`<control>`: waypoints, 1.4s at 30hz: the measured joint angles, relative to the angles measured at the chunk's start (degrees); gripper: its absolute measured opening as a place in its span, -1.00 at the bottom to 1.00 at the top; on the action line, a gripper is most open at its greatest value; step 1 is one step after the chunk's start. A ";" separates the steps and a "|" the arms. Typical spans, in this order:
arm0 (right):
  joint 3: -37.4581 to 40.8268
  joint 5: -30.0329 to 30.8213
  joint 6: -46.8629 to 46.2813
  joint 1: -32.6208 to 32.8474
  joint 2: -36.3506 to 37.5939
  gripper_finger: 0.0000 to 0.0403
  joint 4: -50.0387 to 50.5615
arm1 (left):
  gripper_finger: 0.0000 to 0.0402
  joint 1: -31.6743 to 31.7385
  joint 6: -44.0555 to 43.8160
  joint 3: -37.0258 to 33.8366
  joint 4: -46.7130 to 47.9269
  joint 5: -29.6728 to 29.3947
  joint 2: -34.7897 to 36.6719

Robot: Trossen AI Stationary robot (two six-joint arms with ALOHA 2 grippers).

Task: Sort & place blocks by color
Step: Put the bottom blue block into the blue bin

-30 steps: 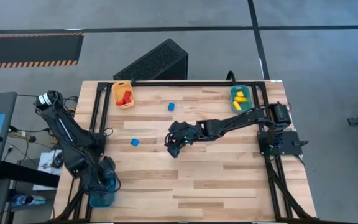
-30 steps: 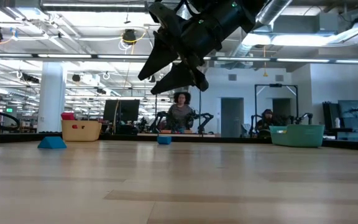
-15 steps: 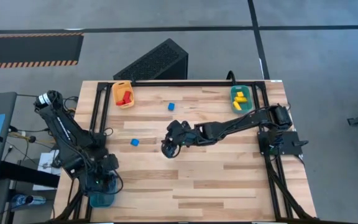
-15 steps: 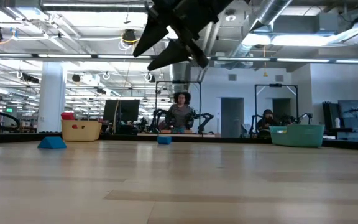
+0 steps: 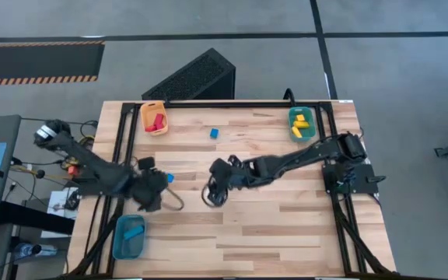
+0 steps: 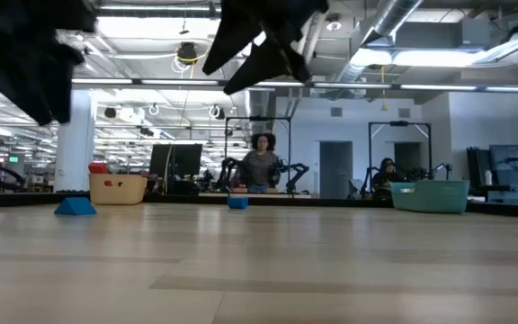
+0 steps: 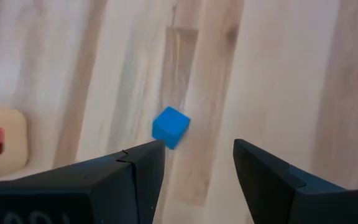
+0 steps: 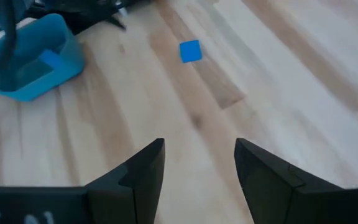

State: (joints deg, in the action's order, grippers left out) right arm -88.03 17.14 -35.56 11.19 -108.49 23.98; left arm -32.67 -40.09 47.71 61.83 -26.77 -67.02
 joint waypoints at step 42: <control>0.02 -23.33 22.01 -27.05 5.20 0.09 -0.39 | 0.17 38.40 -28.44 -10.50 -17.85 20.48 -8.80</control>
State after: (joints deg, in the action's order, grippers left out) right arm -88.01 -6.20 -13.55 -15.86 -103.28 23.59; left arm 5.73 -68.54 37.21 43.98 -6.29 -75.82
